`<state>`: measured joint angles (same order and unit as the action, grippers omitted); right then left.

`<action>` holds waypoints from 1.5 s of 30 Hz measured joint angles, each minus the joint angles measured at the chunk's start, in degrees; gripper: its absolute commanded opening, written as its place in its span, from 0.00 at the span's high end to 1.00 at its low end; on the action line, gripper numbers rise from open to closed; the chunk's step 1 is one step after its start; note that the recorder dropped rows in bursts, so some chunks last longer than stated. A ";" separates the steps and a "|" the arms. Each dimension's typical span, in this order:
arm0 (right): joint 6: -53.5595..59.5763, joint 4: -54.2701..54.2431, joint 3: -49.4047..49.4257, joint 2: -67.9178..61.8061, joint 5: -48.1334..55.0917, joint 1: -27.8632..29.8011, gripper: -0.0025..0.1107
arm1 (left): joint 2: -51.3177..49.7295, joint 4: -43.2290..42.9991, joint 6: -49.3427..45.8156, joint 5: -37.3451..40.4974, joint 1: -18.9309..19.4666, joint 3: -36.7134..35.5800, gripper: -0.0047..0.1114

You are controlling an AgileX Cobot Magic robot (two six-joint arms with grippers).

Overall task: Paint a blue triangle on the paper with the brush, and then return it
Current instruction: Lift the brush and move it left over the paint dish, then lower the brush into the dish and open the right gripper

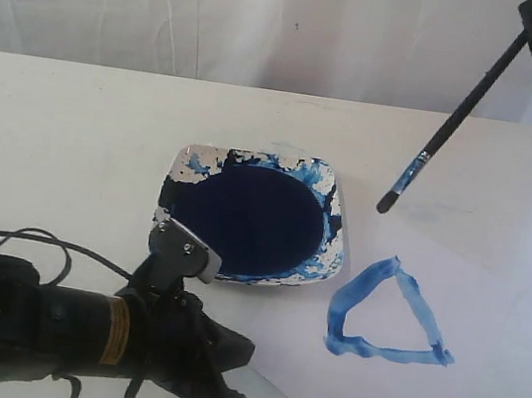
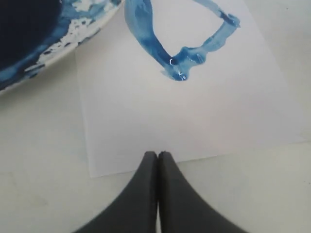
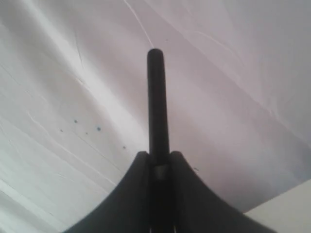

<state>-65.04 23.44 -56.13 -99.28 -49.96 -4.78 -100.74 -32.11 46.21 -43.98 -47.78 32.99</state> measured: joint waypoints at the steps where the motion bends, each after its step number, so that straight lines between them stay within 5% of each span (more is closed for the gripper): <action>1: -1.04 -1.12 0.00 -1.08 -1.52 -0.44 0.98 | 1.51 1.06 -1.01 0.10 0.00 -0.92 0.96; 19: -5.41 -18.38 -9.71 -25.39 -7.04 -13.86 0.98 | 17.79 8.76 -9.79 0.10 0.00 -12.76 0.96; 40: -2.37 -16.57 -17.87 -30.45 12.58 -18.18 0.97 | 19.36 9.01 -10.49 1.19 0.00 -14.14 0.96; 45: -1.70 -16.03 -17.94 -30.45 12.62 -18.18 0.72 | 19.36 9.12 -10.49 1.19 0.00 -14.14 0.96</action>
<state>-66.73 7.41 -74.07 -129.73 -37.34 -22.96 -81.38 -22.99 35.72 -42.79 -47.78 18.85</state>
